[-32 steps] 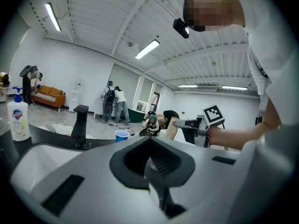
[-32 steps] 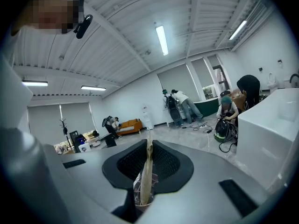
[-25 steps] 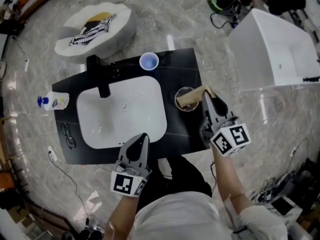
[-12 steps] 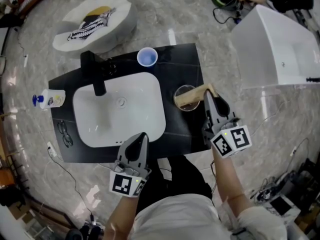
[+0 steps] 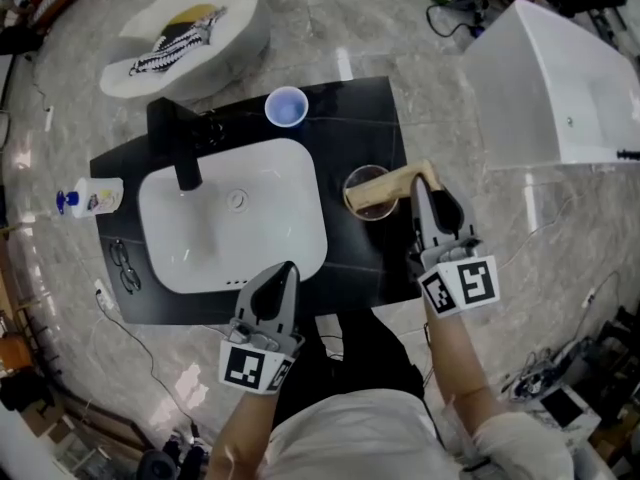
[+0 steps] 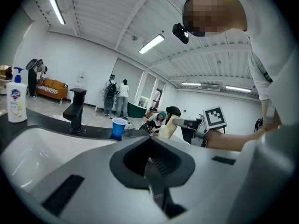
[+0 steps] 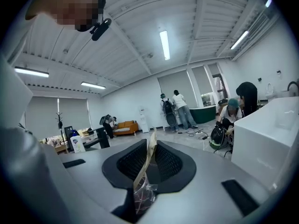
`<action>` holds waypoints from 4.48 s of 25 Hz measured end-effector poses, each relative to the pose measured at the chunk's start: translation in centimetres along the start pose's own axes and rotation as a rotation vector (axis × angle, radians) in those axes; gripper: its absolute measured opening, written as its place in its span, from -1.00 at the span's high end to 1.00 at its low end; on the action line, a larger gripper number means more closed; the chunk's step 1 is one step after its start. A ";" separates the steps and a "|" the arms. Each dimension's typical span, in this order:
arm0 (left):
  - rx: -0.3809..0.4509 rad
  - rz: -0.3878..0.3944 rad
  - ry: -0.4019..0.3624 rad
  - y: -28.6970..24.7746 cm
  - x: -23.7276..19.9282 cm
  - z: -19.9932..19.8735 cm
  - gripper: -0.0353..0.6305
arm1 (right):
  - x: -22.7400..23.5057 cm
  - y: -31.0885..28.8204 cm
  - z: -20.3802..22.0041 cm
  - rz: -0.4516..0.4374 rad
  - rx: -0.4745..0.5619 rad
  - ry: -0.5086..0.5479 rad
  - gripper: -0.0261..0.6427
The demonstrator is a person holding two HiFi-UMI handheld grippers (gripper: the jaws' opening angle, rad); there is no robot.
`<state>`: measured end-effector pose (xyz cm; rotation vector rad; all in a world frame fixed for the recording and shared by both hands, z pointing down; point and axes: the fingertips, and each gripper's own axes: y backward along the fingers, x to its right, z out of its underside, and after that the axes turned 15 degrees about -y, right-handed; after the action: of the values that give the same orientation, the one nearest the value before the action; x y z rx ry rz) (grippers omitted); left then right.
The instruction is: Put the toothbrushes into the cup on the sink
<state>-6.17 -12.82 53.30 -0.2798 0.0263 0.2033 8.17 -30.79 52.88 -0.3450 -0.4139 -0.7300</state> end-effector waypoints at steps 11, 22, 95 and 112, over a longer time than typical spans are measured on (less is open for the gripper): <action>-0.018 0.029 -0.002 -0.7 0.7 1.0 0.89 | 0.8 -0.6 1.6 0.013 -0.048 0.019 0.52; -0.016 0.033 0.014 -0.7 0.3 1.6 0.89 | 1.8 -0.5 2.6 0.038 -0.073 -0.008 0.42; 0.286 0.190 -0.144 9.5 1.1 -10.9 0.89 | -15.1 14.2 -7.5 0.077 0.119 0.102 0.76; 0.282 0.194 -0.135 7.9 1.1 -11.6 0.89 | -16.9 14.8 -8.9 0.053 0.100 0.210 0.76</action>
<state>-6.64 -8.39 40.00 0.0182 -0.0512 0.4067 9.33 -14.85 34.76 -0.1822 -0.2409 -0.6832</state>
